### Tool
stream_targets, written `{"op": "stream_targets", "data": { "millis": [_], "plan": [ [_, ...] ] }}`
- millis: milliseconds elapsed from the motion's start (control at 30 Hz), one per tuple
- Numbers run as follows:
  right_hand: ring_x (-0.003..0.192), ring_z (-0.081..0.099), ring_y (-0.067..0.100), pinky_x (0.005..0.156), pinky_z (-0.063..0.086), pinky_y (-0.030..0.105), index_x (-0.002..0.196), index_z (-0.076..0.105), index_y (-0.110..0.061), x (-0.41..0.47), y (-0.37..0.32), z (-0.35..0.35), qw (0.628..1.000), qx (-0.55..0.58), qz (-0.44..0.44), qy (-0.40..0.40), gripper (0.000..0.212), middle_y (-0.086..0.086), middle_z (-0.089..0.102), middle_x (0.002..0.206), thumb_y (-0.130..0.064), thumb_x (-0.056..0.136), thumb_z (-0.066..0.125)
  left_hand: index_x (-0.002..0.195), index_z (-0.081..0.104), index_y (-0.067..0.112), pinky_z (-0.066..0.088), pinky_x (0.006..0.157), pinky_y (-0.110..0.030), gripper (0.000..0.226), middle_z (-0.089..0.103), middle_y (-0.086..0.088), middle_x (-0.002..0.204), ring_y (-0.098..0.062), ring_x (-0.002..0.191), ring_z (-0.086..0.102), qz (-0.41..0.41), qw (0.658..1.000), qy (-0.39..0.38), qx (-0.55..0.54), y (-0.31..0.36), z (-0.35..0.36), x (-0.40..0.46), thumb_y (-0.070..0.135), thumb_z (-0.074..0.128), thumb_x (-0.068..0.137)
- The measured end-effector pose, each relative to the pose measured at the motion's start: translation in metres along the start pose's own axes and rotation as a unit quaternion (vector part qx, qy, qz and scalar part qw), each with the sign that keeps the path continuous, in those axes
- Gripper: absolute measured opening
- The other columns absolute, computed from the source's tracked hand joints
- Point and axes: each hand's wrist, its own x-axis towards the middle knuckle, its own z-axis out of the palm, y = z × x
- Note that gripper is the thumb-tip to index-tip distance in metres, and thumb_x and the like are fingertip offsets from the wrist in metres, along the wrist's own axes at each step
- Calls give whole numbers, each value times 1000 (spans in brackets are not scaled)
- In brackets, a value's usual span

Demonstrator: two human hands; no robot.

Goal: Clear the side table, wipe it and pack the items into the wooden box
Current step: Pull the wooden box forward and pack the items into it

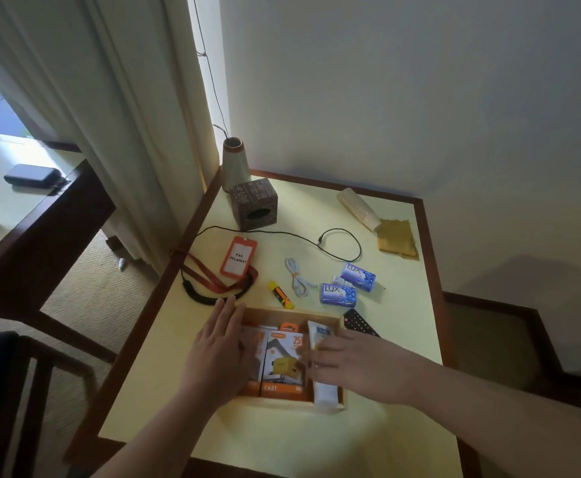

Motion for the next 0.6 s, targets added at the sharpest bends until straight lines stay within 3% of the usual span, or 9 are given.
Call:
{"op": "stream_targets", "data": {
  "millis": [300,433,500,600],
  "plan": [
    [124,55,24,96,52,41,133,59,-23,18,-8,7,997,26,65,-19,41,0,60,142,-14,94,65,167,6,29,1,125,-34,69,-6,8,174,-9,157,-20,-2,1000,0,-12,1,-3,-1,54,31,109],
    [118,58,28,97,51,44,125,67,-16,26,-16,16,994,-26,83,-72,39,6,69,125,-19,94,43,168,6,28,1,124,-33,70,-6,9,174,-8,156,-20,1,1000,4,-14,2,-3,0,54,33,108],
    [110,64,33,100,51,46,129,65,-11,26,-17,23,991,-31,87,-92,37,12,72,116,-17,94,54,168,6,28,1,124,-33,71,-6,9,174,-9,156,-19,5,1000,3,-16,1,-2,0,54,34,108],
    [105,66,31,107,45,44,134,62,-13,22,-14,35,992,-18,83,-94,50,10,74,105,-19,85,72,167,3,28,3,126,-36,73,-9,9,173,-10,157,-19,8,1000,-1,-12,-2,0,1,56,35,107]
  ]
}}
